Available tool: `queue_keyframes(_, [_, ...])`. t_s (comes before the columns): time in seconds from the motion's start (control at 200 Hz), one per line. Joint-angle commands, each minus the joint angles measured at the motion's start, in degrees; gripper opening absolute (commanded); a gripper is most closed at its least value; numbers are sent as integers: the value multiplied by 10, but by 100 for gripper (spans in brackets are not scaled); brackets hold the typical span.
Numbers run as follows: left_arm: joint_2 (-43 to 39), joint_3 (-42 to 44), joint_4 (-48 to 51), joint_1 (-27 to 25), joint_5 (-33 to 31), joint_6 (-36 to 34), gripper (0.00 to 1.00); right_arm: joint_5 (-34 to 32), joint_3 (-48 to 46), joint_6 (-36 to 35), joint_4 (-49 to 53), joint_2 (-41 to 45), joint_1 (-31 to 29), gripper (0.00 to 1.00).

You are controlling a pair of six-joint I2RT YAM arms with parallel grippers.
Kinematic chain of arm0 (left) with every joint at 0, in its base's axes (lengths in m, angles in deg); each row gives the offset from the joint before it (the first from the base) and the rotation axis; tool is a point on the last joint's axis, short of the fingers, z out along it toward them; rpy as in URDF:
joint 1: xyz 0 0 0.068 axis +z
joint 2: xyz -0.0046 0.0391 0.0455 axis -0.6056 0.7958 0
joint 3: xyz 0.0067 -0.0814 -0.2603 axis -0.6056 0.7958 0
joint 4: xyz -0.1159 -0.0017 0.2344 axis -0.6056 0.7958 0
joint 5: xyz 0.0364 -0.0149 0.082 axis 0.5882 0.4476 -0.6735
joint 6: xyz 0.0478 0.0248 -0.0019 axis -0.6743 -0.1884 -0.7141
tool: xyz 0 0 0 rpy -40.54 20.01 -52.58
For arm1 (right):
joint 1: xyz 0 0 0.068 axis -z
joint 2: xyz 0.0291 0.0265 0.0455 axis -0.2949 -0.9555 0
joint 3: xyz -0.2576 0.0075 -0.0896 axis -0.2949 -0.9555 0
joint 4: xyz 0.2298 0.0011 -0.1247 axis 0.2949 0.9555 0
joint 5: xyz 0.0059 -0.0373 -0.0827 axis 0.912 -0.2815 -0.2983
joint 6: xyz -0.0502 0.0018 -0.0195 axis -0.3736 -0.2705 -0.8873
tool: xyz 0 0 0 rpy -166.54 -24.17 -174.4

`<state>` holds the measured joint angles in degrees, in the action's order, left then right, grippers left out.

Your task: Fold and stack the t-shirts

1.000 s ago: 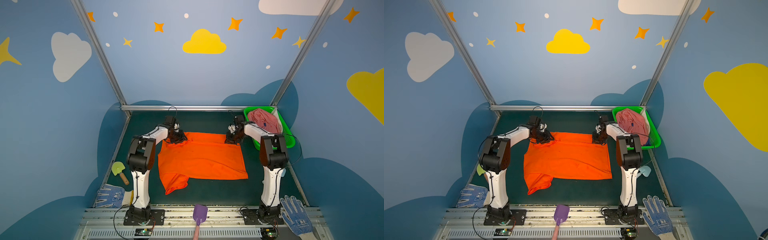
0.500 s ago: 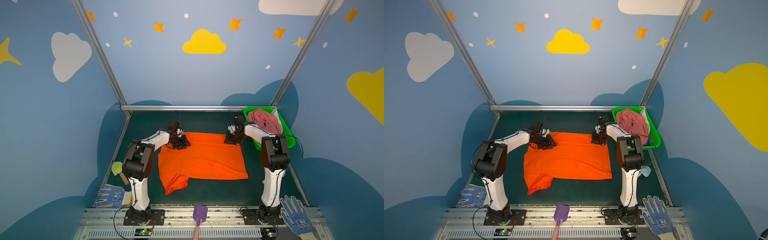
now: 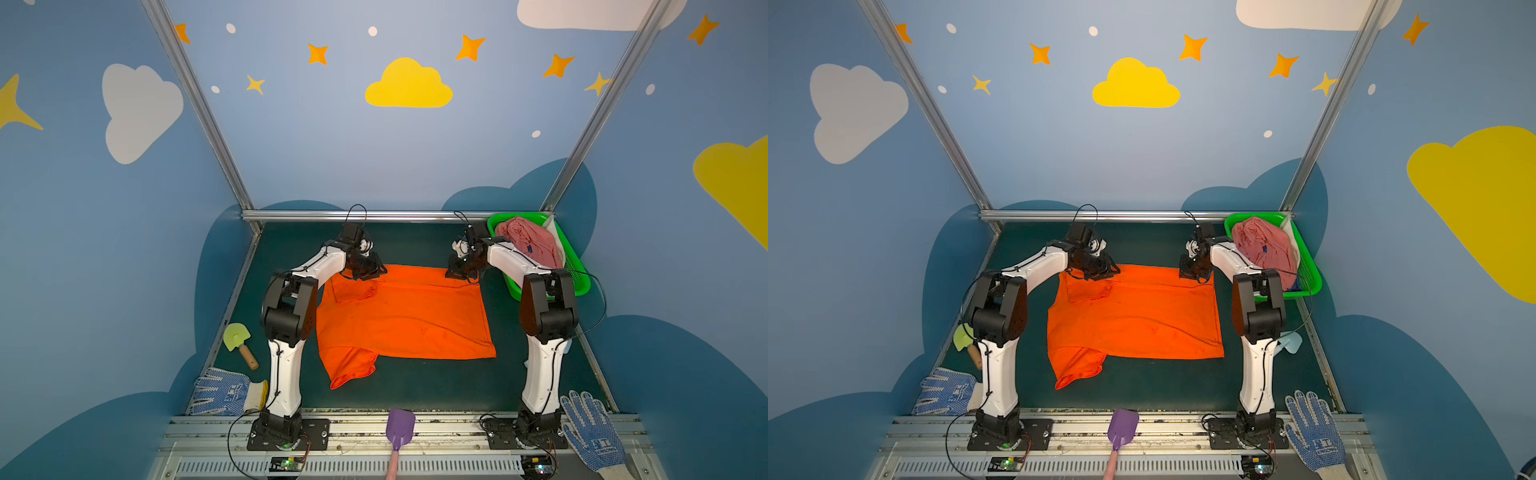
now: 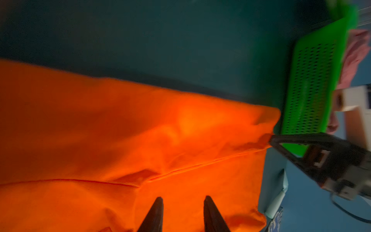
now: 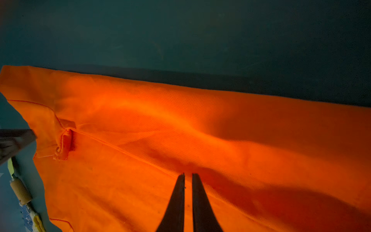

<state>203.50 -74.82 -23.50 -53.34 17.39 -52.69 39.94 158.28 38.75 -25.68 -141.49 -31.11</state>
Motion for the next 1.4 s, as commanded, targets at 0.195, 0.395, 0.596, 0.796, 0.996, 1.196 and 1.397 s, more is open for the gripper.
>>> queue_keyframes(0.195, [9, 61, -29, 21, -31, 18, 34, -30, -92, -9, 11, 42, 42, 13])
queue_keyframes(0.395, [15, 68, -34, 32, -31, 20, 33, -40, -133, -13, 6, 75, 63, 14])
queue_keyframes(0.596, [4, 65, -37, 38, -28, 22, 32, -54, -144, -23, 13, 85, 78, 15])
queue_keyframes(0.796, [-15, -10, 36, 50, -18, -9, 35, -63, -106, -44, 51, 96, 96, 15])
queue_keyframes(0.996, [-37, -80, 98, 67, -47, -40, 35, -20, -67, -35, 52, 107, 89, 16])
queue_keyframes(1.196, [-13, -82, 98, 112, -54, -30, 30, 3, -34, -16, 47, 66, 68, 14])
queue_keyframes(1.397, [22, -54, 55, 150, -40, -20, 25, 12, 6, -4, 52, -1, 60, 12])
